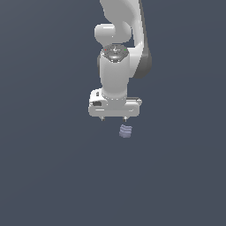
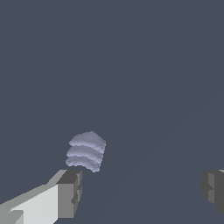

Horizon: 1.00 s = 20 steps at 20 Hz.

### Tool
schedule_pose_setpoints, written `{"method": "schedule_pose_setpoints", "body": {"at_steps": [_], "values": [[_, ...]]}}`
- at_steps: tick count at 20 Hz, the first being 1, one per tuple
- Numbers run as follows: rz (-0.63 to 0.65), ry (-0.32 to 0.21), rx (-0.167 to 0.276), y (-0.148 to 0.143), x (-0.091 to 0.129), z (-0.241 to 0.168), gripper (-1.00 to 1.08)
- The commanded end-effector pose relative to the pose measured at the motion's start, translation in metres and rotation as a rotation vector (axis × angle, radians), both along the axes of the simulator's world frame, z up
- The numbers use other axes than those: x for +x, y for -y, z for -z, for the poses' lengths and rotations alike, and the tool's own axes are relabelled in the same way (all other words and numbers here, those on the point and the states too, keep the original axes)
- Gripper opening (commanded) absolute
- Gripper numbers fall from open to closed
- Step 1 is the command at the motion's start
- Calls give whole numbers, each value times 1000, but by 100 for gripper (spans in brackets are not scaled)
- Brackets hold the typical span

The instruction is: Pick up the object and move it to a goal position.

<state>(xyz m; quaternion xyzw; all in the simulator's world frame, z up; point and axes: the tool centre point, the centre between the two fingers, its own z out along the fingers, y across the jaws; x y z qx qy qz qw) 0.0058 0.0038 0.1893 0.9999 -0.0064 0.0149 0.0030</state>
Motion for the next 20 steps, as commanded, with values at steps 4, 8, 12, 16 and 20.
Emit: {"method": "schedule_pose_setpoints", "body": {"at_steps": [4, 8, 12, 16, 20], "values": [[3, 1, 3, 1, 1, 1, 100], [11, 4, 13, 7, 4, 2, 100], [9, 5, 15, 9, 5, 1, 100], [14, 4, 15, 7, 5, 3, 100], [34, 1, 15, 1, 4, 12, 100]]}}
